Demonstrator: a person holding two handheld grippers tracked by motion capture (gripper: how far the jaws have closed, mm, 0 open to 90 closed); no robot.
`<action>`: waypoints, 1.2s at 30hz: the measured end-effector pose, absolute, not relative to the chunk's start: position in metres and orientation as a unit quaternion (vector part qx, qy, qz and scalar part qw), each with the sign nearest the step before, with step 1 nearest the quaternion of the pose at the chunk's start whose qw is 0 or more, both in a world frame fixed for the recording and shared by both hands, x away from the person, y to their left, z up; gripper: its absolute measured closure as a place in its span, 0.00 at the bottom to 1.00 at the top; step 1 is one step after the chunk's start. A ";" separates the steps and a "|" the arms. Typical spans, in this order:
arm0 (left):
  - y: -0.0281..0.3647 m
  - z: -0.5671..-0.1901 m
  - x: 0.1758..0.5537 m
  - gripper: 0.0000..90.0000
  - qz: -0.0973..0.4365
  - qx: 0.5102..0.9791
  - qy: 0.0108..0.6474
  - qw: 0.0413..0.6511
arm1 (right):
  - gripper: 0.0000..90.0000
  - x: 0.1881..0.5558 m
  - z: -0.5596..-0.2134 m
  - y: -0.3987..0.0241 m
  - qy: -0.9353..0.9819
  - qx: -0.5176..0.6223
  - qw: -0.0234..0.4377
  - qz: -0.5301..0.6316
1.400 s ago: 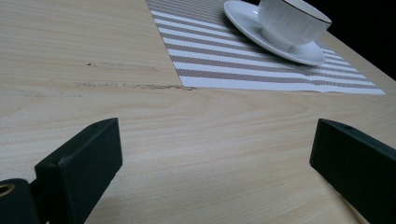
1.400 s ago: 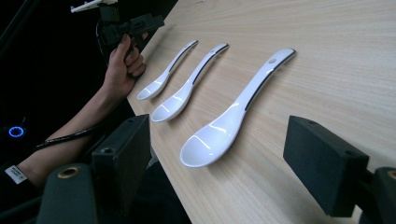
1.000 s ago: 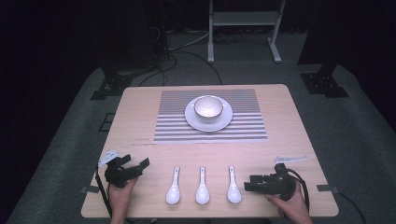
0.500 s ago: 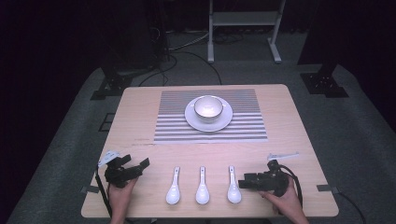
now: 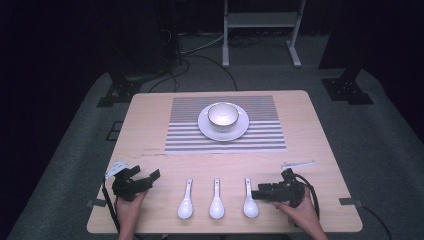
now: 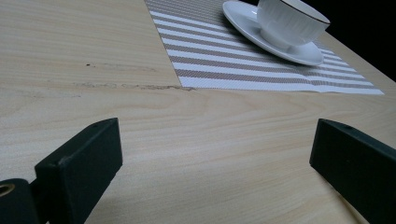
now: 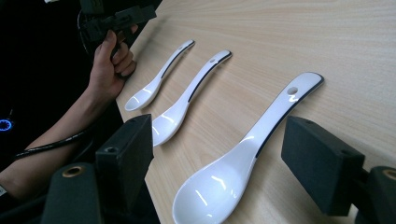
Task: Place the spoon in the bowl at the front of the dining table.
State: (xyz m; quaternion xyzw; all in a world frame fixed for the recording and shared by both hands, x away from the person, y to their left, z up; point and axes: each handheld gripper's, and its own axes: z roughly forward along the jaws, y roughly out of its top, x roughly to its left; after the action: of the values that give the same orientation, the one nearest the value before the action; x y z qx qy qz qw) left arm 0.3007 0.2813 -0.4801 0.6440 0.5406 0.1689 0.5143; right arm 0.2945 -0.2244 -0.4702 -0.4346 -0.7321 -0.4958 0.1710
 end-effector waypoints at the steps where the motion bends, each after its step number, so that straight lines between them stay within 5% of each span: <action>1: 0.281 -0.480 0.301 0.01 0.169 0.644 0.540 0.514 | 0.26 0.295 -0.470 -0.224 -0.732 -0.435 0.170 -0.496; 36: 0.281 -0.480 0.301 0.01 0.169 0.644 0.541 0.514 | 0.35 0.317 -0.477 -0.208 -0.737 -0.463 0.154 -0.468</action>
State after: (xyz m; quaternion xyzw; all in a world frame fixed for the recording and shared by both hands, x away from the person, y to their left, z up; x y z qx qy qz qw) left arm 0.3009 0.2813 -0.4801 0.6437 0.5410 0.1687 0.5144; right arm 0.3168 -0.2076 -0.4772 -0.4628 -0.7367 -0.4684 0.1537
